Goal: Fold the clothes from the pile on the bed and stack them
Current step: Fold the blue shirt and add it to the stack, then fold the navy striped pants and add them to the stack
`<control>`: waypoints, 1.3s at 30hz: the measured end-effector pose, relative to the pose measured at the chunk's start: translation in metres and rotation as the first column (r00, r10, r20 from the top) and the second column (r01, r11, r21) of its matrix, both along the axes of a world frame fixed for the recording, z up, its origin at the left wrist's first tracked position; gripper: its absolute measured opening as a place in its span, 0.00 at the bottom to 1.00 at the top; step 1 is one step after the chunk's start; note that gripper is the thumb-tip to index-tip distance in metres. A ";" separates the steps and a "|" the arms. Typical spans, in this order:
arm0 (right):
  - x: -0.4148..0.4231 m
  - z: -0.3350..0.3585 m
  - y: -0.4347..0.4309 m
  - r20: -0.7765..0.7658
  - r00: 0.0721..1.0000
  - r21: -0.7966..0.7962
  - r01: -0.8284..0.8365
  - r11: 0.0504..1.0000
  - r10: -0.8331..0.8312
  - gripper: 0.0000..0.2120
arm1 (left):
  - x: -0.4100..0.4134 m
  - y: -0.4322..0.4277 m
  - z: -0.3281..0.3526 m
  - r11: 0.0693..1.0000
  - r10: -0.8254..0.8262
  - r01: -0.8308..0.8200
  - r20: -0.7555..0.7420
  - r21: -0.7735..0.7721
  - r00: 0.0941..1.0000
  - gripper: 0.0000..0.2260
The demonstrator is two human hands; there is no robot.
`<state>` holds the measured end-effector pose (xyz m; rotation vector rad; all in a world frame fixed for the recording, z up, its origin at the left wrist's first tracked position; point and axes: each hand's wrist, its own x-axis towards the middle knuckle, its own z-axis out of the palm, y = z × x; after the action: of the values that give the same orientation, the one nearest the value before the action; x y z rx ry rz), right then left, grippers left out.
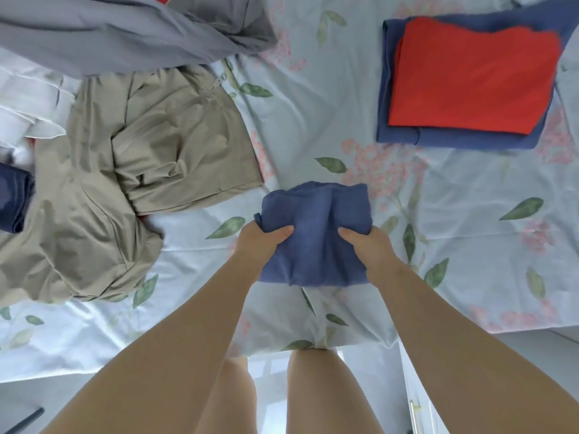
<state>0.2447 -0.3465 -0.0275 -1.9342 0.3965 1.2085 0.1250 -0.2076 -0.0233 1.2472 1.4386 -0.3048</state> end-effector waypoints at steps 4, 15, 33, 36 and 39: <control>0.023 0.017 -0.003 0.074 0.987 0.134 0.134 0.982 -0.145 0.10 | 0.029 0.010 0.026 0.996 0.020 -0.032 0.131 0.088 0.991 0.11; 0.209 0.059 -0.019 0.674 0.710 0.060 0.222 0.973 -0.204 0.17 | 0.235 0.010 0.056 0.978 -0.117 0.019 0.466 0.210 0.877 0.15; 0.191 0.011 0.006 0.536 0.842 -0.157 0.025 0.987 0.064 0.27 | 0.236 0.018 0.015 0.417 -0.735 0.669 -0.205 0.616 0.647 0.17; 0.169 0.016 0.017 0.558 0.806 -0.213 -0.090 0.973 0.196 0.24 | 0.210 0.021 0.019 0.302 -0.759 0.728 -0.307 0.615 0.574 0.15; 0.140 0.033 0.031 0.589 0.763 -0.225 -0.161 0.961 0.266 0.21 | 0.180 0.028 0.035 0.265 -0.752 0.761 -0.367 0.593 0.548 0.16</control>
<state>0.3844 -0.3155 0.0053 -2.4333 -0.0857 0.6121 0.3051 -0.1791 0.0121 2.6104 0.8077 -0.4129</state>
